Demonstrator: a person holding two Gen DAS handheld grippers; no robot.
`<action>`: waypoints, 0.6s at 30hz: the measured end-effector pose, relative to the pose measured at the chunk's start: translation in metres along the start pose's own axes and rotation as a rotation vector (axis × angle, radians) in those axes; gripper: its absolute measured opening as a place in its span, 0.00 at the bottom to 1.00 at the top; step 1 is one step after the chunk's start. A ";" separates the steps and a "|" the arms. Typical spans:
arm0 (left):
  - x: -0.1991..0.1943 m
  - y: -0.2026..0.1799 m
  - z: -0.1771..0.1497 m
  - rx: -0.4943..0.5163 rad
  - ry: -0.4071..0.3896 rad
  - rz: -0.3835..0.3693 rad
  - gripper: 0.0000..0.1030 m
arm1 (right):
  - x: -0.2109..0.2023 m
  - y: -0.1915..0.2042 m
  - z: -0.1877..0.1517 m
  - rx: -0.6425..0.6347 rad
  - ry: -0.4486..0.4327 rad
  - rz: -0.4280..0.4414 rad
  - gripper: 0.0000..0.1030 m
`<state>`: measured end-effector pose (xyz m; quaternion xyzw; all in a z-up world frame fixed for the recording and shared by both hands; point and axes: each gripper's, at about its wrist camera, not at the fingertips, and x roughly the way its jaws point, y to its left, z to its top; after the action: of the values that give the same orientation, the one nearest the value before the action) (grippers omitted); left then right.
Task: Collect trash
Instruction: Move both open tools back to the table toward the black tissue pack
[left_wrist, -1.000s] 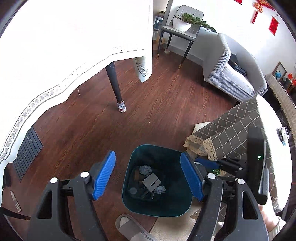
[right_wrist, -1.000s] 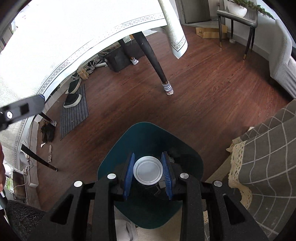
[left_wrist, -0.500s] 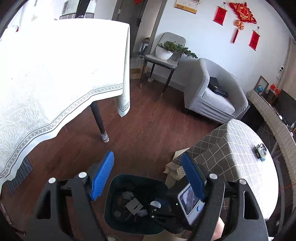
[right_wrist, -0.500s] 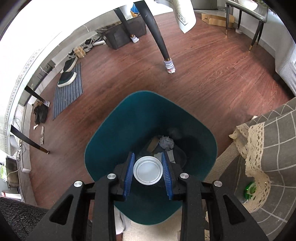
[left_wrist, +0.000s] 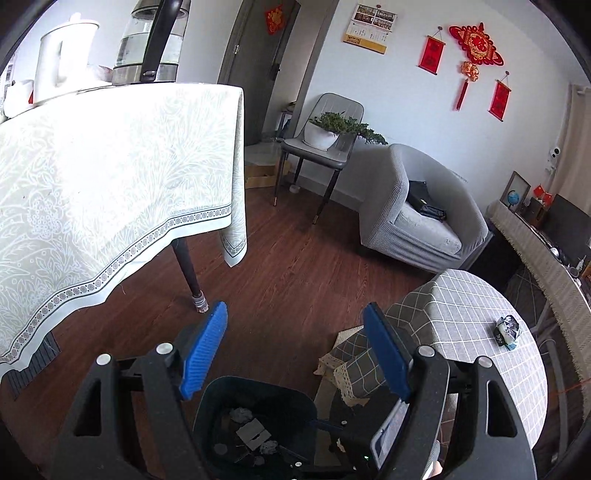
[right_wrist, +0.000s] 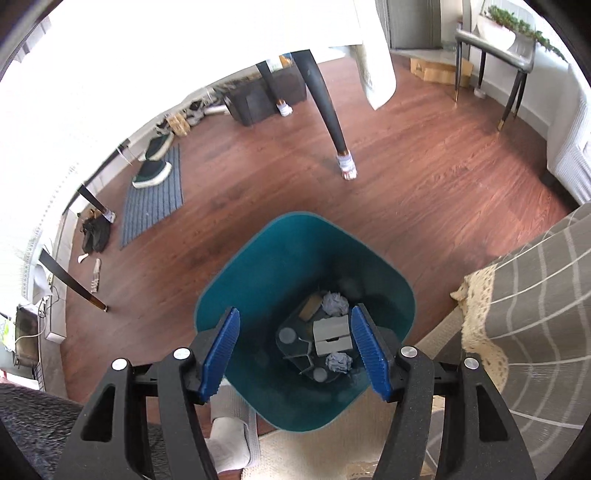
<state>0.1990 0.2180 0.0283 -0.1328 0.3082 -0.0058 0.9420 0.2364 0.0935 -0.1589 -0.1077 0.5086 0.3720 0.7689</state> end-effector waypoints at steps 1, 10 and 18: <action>0.000 -0.002 0.000 0.004 -0.003 0.000 0.77 | -0.008 0.000 0.000 -0.001 -0.017 0.005 0.62; -0.012 -0.027 0.009 0.036 -0.056 0.012 0.78 | -0.082 -0.009 0.003 0.006 -0.182 0.019 0.63; -0.008 -0.058 0.011 0.059 -0.070 -0.010 0.79 | -0.135 -0.035 0.000 0.043 -0.289 -0.001 0.66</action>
<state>0.2030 0.1657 0.0567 -0.1063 0.2743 -0.0148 0.9556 0.2321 0.0069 -0.0503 -0.0370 0.4003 0.3724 0.8365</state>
